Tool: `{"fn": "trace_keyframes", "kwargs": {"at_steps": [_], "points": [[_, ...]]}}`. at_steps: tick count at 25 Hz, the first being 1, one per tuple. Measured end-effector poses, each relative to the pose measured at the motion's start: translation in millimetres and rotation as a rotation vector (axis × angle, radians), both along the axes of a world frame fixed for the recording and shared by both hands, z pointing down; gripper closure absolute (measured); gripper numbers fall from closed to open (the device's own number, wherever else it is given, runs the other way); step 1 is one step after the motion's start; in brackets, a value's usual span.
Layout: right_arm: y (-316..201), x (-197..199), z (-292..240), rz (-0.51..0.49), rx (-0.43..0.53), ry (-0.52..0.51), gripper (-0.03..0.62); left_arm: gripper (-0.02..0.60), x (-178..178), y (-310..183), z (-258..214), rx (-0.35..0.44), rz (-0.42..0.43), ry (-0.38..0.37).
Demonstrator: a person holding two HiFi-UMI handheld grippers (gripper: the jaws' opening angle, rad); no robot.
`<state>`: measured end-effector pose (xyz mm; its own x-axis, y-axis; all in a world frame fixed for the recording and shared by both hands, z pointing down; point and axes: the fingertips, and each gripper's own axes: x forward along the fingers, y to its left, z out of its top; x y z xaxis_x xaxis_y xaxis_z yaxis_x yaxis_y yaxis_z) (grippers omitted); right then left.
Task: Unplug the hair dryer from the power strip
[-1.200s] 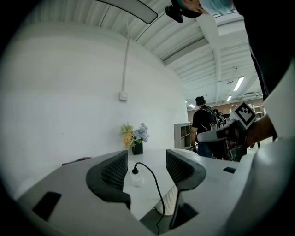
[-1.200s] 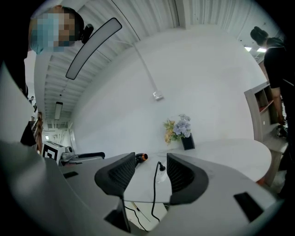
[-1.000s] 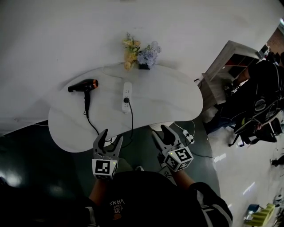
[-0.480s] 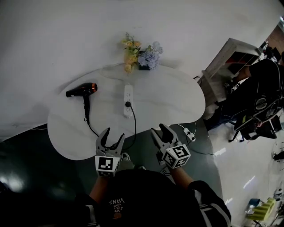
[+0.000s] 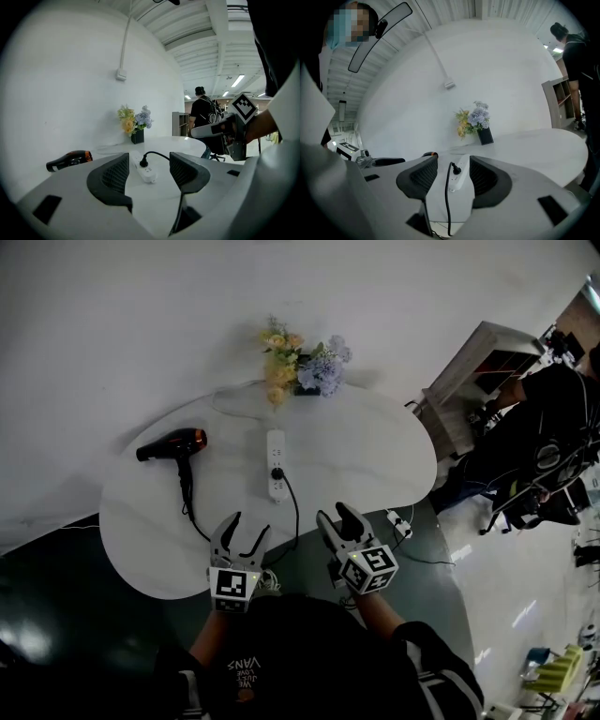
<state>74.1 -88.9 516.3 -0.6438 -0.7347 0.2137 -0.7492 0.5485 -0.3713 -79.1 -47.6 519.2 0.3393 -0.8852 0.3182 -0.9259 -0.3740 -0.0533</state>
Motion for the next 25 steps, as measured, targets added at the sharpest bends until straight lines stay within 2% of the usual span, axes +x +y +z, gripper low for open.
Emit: {"fn": "trace_keyframes", "kwargs": {"at_steps": [5, 9, 13, 18, 25], "points": [[-12.2, -11.6, 3.9, 0.030, 0.001, 0.014, 0.398, 0.313, -7.9, -11.1, 7.7, -0.033, 0.047, 0.035], [-22.1, -18.5, 7.0, 0.033, 0.015, 0.029, 0.398, 0.313, -14.6, -20.0, 18.9, -0.020, 0.069, 0.008], [-33.7, -20.2, 11.7, 0.014, 0.020, 0.042, 0.398, 0.313, -11.2, -27.8, 31.2, -0.042, 0.074, -0.010], [-52.8, -21.5, 19.5, -0.060, 0.011, 0.082, 0.398, 0.313, -1.1, -42.3, 51.7, -0.080, 0.058, -0.027], [-83.1, -27.4, 37.9, -0.227, 0.004, 0.153, 0.398, 0.313, 15.7, -68.1, 74.2, -0.128, 0.007, -0.060]]}}
